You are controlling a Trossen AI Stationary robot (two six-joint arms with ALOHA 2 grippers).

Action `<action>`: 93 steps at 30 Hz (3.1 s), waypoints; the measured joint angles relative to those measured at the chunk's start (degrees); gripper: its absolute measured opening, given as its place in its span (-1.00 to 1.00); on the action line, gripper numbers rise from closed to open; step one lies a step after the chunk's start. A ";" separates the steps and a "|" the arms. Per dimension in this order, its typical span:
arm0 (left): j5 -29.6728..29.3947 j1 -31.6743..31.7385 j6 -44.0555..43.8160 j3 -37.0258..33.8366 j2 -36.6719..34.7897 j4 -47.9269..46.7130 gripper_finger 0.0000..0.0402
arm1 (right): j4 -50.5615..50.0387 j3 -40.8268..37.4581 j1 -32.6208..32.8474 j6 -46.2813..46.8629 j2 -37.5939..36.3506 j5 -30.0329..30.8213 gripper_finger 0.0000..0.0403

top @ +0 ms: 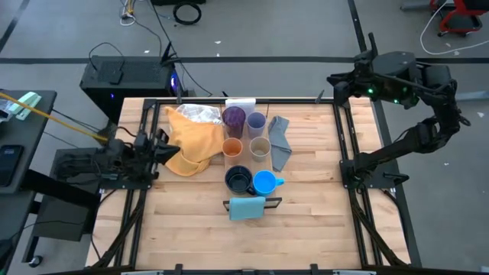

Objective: Stack small to large cups/mugs on shelf
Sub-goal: Return to Home Position

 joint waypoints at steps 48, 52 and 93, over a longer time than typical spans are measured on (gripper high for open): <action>-0.46 -0.15 -3.88 -5.24 -0.16 -11.94 -0.95 | 0.07 -0.02 -3.74 -0.79 1.22 -2.69 -0.58; 0.06 -0.15 -3.82 -5.24 -0.16 -11.94 -0.84 | 0.07 -0.04 -3.74 -2.48 1.28 -6.82 -0.58; 0.88 -0.17 -3.90 -5.29 -0.16 -11.19 -0.90 | 17.15 -50.44 5.77 -9.46 -65.40 -10.79 -0.71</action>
